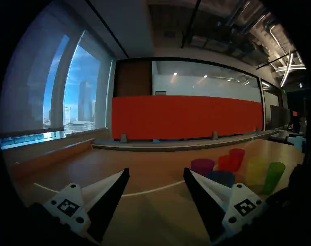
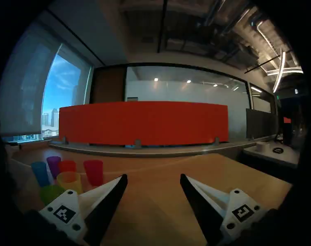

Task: Pour water

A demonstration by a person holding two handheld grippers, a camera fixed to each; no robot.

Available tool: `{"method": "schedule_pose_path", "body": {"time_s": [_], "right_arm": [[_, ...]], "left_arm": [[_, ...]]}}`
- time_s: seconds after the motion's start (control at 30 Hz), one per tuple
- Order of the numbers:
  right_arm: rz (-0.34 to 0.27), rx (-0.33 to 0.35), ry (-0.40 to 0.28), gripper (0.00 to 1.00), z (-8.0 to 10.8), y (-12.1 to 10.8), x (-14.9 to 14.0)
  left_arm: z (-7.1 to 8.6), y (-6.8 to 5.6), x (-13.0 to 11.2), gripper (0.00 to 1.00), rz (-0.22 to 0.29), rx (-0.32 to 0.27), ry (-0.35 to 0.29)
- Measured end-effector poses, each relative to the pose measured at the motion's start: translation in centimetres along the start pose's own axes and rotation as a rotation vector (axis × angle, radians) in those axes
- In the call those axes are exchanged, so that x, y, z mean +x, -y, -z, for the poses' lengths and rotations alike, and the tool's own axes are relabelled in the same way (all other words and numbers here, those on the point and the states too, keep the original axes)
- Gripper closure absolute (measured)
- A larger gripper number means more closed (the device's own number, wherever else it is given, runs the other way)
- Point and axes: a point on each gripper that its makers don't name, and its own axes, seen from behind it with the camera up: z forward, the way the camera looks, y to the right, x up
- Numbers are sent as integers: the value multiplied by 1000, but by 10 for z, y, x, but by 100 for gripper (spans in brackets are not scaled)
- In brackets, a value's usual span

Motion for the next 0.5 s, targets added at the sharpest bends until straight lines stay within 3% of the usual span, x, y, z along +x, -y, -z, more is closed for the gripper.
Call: {"method": "schedule_pose_path", "body": {"time_s": [0.5], "right_arm": [[0,0,0,0,0,0,0]], "left_arm": [[-1,0,1,2,0,-1,0]]}}
